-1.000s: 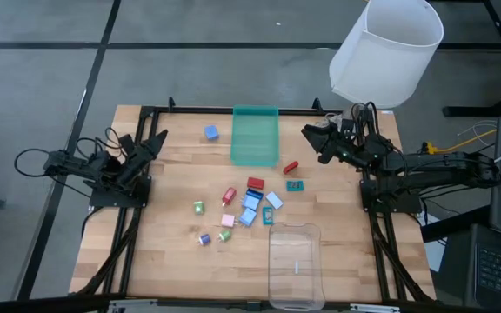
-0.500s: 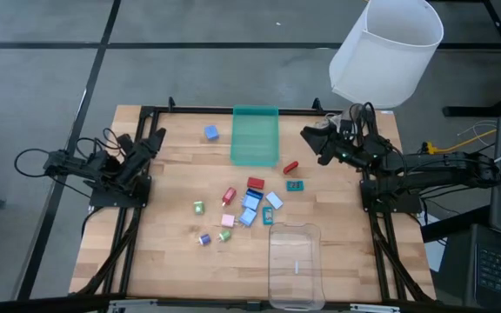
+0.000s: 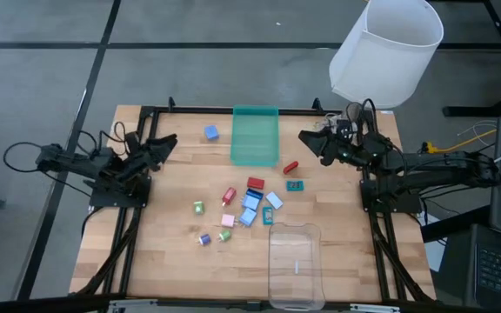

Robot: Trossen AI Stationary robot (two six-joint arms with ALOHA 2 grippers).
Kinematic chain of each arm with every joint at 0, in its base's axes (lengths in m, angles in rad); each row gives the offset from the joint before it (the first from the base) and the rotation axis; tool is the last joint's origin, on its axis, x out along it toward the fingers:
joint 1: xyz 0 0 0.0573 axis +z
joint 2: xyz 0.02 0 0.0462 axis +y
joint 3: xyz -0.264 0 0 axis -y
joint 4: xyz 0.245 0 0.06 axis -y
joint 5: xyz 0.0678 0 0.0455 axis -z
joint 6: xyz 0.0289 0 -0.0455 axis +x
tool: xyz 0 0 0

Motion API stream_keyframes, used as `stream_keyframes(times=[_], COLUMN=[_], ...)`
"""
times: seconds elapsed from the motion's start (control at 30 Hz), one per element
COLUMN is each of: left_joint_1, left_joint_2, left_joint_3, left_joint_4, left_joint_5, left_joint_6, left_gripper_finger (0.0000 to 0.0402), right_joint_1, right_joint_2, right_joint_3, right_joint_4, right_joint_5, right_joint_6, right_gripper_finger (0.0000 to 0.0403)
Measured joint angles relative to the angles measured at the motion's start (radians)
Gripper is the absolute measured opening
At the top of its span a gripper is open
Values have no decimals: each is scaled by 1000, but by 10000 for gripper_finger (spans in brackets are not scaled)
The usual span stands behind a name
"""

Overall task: Pick & Place Office items
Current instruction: Put the red charger adapter into the green bin

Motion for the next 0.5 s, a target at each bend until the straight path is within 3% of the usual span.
stream_keyframes(times=[0.2, 0.33, 0.4, 0.5], left_joint_1=[0, 0, 1, 7], left_joint_2=[223, 386, 467, 566], left_joint_3=[320, 513, 577, 614], left_joint_4=[-504, -886, -1041, -1149], left_joint_5=[27, 30, 30, 35], left_joint_6=[58, 98, 122, 170], left_gripper_finger=[251, 251, 251, 251], right_joint_1=[19, 23, 22, 22], right_joint_2=[108, 204, 242, 277], right_joint_3=[173, 290, 328, 364], right_joint_4=[-249, -430, -452, -450], right_joint_5=[-45, -17, -1, 25], right_joint_6=[-75, -158, -187, -215], right_gripper_finger=[200, 200, 200, 200])
